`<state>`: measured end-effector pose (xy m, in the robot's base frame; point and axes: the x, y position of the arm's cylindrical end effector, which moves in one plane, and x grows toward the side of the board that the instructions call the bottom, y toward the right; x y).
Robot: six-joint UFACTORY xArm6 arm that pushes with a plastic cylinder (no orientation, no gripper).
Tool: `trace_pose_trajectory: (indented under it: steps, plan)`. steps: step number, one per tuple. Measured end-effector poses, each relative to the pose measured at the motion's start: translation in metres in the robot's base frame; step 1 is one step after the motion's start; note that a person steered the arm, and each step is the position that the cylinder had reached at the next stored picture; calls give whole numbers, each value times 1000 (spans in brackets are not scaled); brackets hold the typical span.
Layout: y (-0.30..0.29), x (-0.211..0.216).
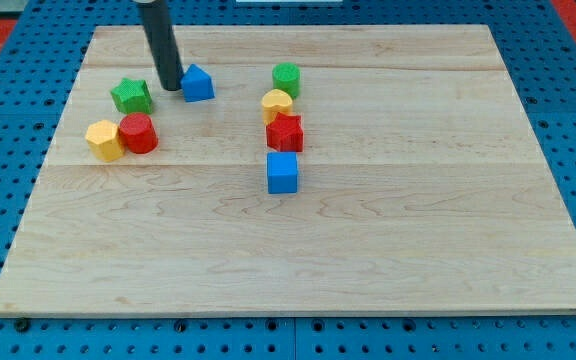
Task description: Place the blue triangle top left to the green circle
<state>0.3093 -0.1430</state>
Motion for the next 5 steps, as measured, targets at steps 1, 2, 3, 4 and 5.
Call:
trace_pose_trajectory:
  steps: [1, 2, 3, 4, 5]
  plan:
    - [-21, -4]
    - [-29, 12]
    - [17, 11]
    - [41, 7]
    - [68, -4]
